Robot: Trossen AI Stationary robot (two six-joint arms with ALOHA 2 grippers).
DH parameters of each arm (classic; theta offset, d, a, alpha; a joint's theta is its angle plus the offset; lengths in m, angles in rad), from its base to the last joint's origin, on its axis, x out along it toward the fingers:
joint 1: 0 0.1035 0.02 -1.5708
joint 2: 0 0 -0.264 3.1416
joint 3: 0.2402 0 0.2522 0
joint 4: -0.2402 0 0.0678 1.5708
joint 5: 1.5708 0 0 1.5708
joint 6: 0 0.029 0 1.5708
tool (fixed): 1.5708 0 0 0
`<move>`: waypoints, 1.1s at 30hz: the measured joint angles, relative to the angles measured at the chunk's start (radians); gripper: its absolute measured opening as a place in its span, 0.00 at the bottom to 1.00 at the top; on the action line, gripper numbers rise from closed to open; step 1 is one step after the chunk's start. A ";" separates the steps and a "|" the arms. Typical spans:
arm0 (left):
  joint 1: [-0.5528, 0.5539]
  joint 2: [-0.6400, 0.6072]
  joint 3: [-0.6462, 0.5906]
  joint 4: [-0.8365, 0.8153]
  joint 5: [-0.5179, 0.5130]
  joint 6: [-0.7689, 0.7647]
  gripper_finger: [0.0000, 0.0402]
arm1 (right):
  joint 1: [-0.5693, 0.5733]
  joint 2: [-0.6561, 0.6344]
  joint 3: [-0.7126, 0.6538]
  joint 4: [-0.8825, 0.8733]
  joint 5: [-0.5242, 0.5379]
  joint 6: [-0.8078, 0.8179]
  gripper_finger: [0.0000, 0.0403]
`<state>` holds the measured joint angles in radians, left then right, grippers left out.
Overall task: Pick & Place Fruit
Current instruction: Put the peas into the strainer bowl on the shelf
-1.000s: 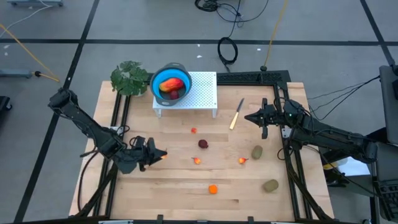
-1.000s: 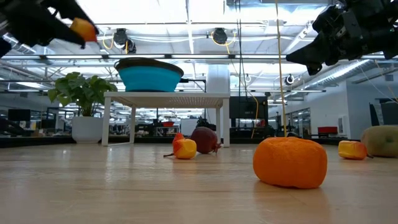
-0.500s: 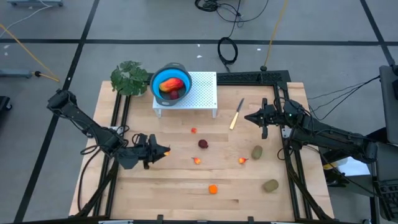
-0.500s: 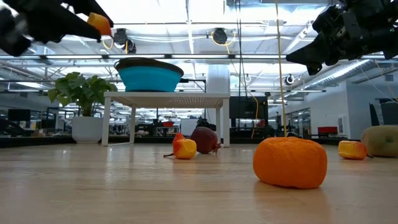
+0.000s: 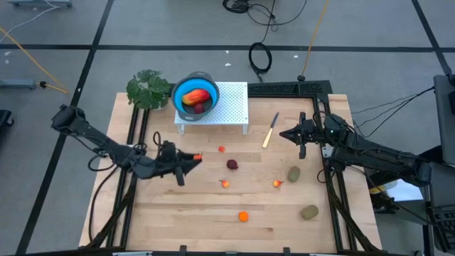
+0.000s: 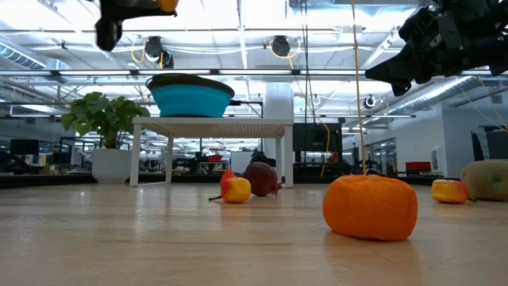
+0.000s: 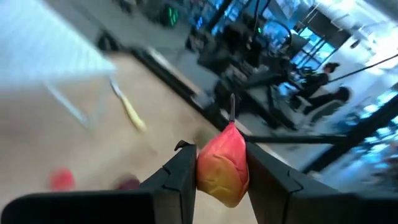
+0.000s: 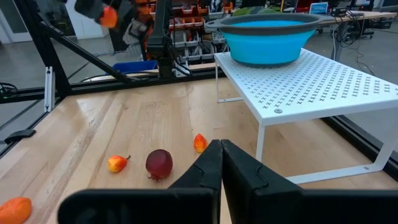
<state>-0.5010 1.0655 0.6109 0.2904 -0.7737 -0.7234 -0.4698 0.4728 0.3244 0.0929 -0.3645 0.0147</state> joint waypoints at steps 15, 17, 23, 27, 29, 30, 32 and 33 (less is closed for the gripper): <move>0.328 0.000 0.187 -0.159 -0.073 0.725 0.29 | 0.000 0.000 0.000 0.000 0.000 0.000 0.00; 0.389 0.000 0.213 -0.182 -0.053 0.793 0.29 | 0.000 0.000 0.000 0.000 0.000 0.000 0.00; 0.574 0.000 0.283 -0.323 0.102 0.821 0.29 | 0.000 0.000 0.000 0.000 0.000 0.000 0.00; 0.678 0.012 0.316 -0.402 0.187 0.820 0.29 | 0.000 0.000 0.000 0.000 0.000 0.000 0.00; 0.723 0.019 0.325 -0.425 0.238 0.820 0.29 | 0.000 0.000 0.000 0.000 0.000 0.000 0.00; 0.744 0.026 0.331 -0.432 0.266 0.820 0.29 | 0.000 0.000 0.000 0.000 0.000 0.000 0.00; 0.783 0.037 0.339 -0.442 0.327 0.819 0.29 | 0.000 0.000 0.000 0.000 0.000 0.000 0.00; 0.800 0.046 0.345 -0.459 0.351 0.818 0.29 | 0.000 0.000 0.000 0.000 0.000 0.000 0.00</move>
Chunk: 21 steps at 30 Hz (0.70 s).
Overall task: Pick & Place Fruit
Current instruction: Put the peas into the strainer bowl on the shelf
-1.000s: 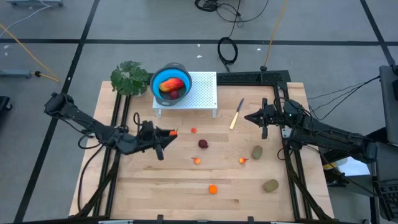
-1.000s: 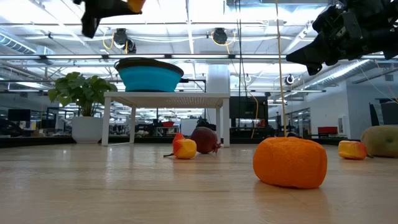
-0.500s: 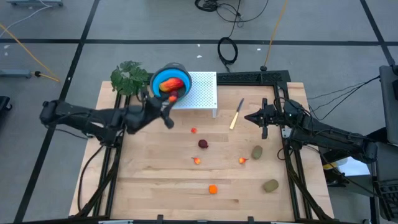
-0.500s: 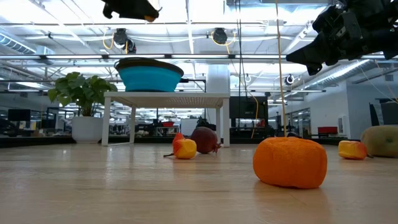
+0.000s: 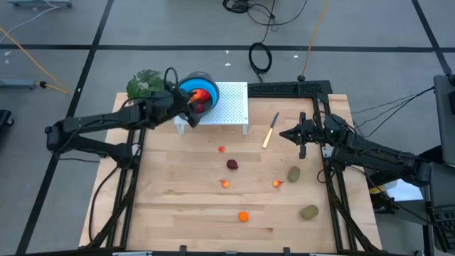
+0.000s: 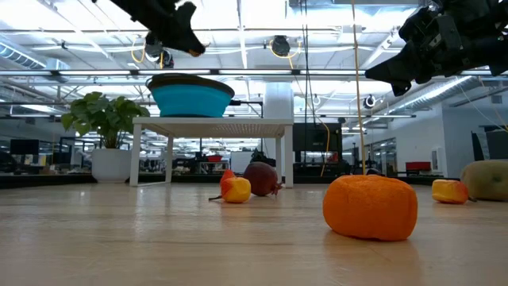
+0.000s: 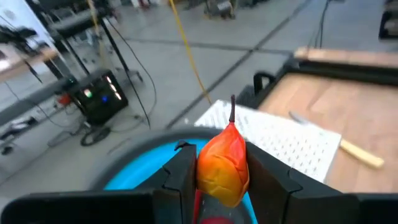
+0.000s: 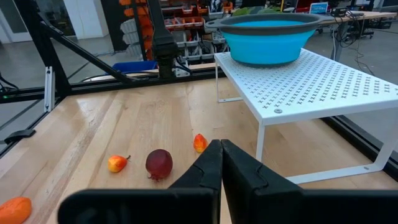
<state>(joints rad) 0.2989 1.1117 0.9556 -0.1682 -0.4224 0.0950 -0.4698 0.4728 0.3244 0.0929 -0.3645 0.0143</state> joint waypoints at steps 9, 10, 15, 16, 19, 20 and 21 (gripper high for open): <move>0.132 0.128 0.190 -0.324 0.141 -0.027 0.29 | 0.000 0.000 0.000 -0.007 0.000 0.000 0.00; 0.143 0.146 0.221 -0.368 0.160 -0.029 0.29 | 0.000 0.000 0.000 -0.009 0.000 0.000 0.00; 0.184 0.234 0.347 -0.556 0.236 -0.033 0.29 | 0.000 0.000 0.000 -0.009 0.000 0.000 0.00; 0.189 0.251 0.367 -0.589 0.252 -0.036 0.29 | 0.000 0.000 0.000 -0.010 0.000 0.000 0.00; 0.204 0.287 0.413 -0.677 0.279 -0.056 0.29 | 0.000 0.000 0.000 -0.022 0.000 0.000 0.00; 0.209 0.297 0.426 -0.710 0.284 -0.057 0.29 | 0.000 0.000 0.000 -0.026 0.000 0.000 0.00; 0.212 0.303 0.434 -0.729 0.284 -0.057 0.29 | 0.000 0.000 0.000 -0.028 0.000 0.001 0.00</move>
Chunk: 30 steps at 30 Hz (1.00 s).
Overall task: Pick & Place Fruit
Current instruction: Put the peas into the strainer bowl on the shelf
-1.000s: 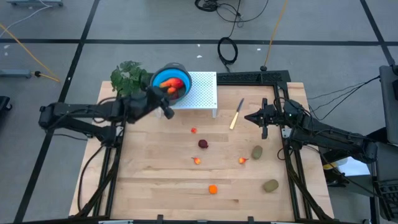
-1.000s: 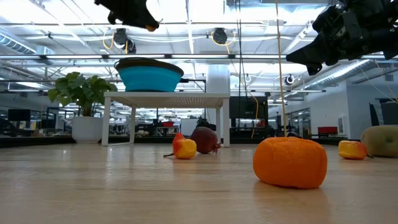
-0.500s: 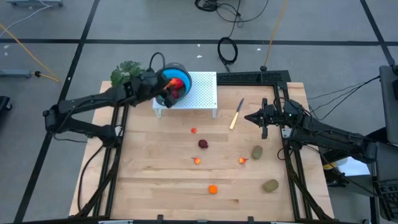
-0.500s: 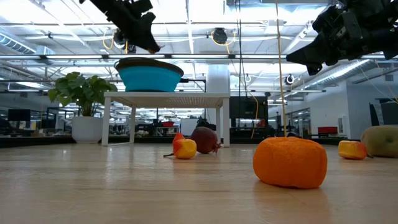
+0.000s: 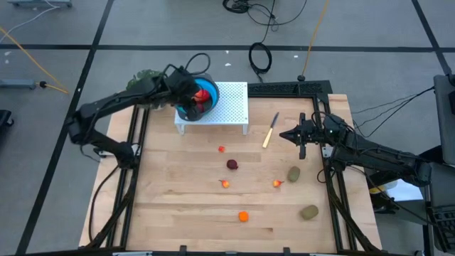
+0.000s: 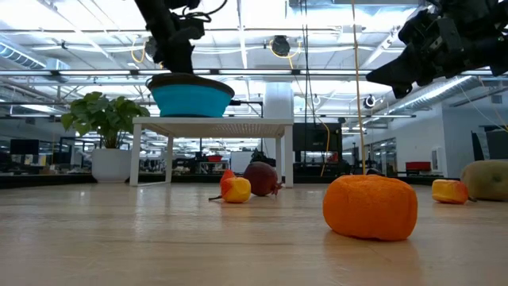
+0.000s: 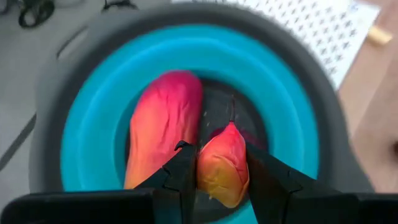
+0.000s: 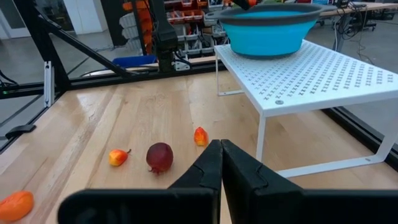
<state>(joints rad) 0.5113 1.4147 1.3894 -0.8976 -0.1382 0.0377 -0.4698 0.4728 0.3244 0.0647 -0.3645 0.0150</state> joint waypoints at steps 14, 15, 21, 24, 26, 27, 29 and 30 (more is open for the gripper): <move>0.049 0.006 0.007 -0.131 0.112 -0.020 0.29 | 0.000 0.000 0.000 -0.014 0.000 0.007 0.00; 0.052 0.006 0.007 -0.131 0.112 -0.021 0.29 | 0.000 0.000 0.000 -0.014 0.000 0.007 0.00; 0.066 0.008 0.007 -0.131 0.112 -0.042 0.29 | 0.000 0.000 0.000 -0.014 0.000 0.007 0.00; 0.066 0.022 0.007 -0.131 0.113 -0.043 0.29 | 0.000 0.000 0.000 -0.014 0.000 0.007 0.00; 0.066 0.032 0.007 -0.131 0.115 -0.039 0.29 | 0.000 0.000 0.000 -0.014 0.000 0.007 0.00; 0.065 0.038 0.007 -0.131 0.122 -0.036 0.29 | 0.000 0.000 0.000 -0.014 0.000 0.007 0.00; 0.065 0.052 0.007 -0.134 0.138 -0.036 0.29 | 0.000 0.000 0.000 -0.014 0.000 0.007 0.00; 0.065 0.057 0.007 -0.134 0.139 -0.035 0.29 | 0.000 0.000 0.000 -0.014 0.000 0.007 0.00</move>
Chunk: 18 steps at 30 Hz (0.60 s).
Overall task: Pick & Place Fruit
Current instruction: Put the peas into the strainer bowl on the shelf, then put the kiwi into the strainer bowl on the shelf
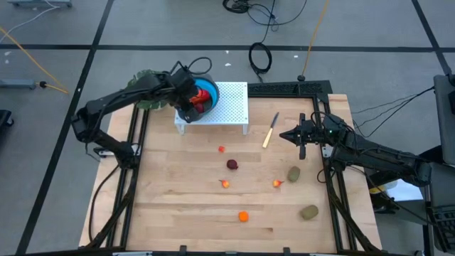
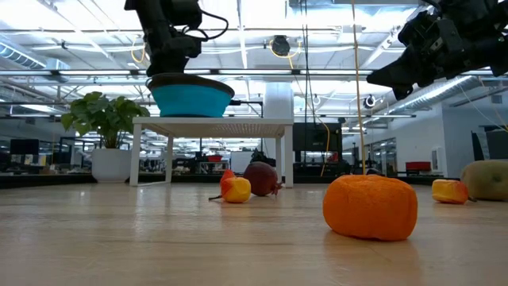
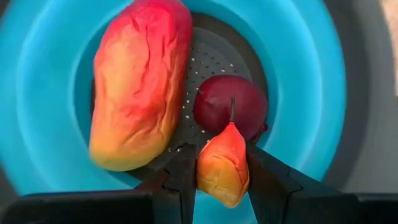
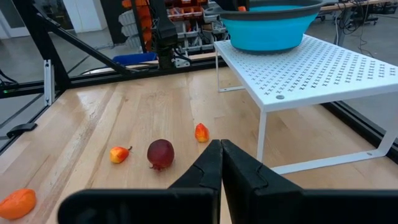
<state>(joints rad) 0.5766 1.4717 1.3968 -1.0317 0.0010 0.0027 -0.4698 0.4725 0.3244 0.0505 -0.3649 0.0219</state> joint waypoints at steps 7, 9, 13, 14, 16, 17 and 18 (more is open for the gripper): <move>0.000 0.005 0.000 0.005 -0.001 0.001 0.31 | 0.000 0.000 0.000 0.000 0.000 0.000 0.00; 0.000 0.005 0.000 0.005 -0.001 0.001 0.34 | 0.000 0.000 0.000 0.000 0.000 0.000 0.00; 0.000 0.005 0.000 0.006 -0.012 0.001 0.43 | 0.000 0.000 0.000 0.000 0.000 0.000 0.00; 0.000 0.005 0.000 0.006 -0.020 0.002 0.45 | 0.000 0.000 0.000 0.000 0.000 0.000 0.00; 0.000 0.005 0.000 0.006 -0.043 0.025 0.49 | 0.000 0.000 0.000 0.000 0.000 0.000 0.00; 0.000 0.002 0.000 0.005 -0.059 0.054 0.51 | 0.000 0.000 0.000 0.000 0.000 0.000 0.00; 0.000 -0.002 0.002 0.003 -0.083 0.081 0.52 | 0.000 0.000 0.000 0.000 -0.002 0.000 0.00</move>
<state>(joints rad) 0.5766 1.4695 1.3989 -1.0287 -0.0823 0.0836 -0.4698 0.4725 0.3244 0.0505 -0.3672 0.0223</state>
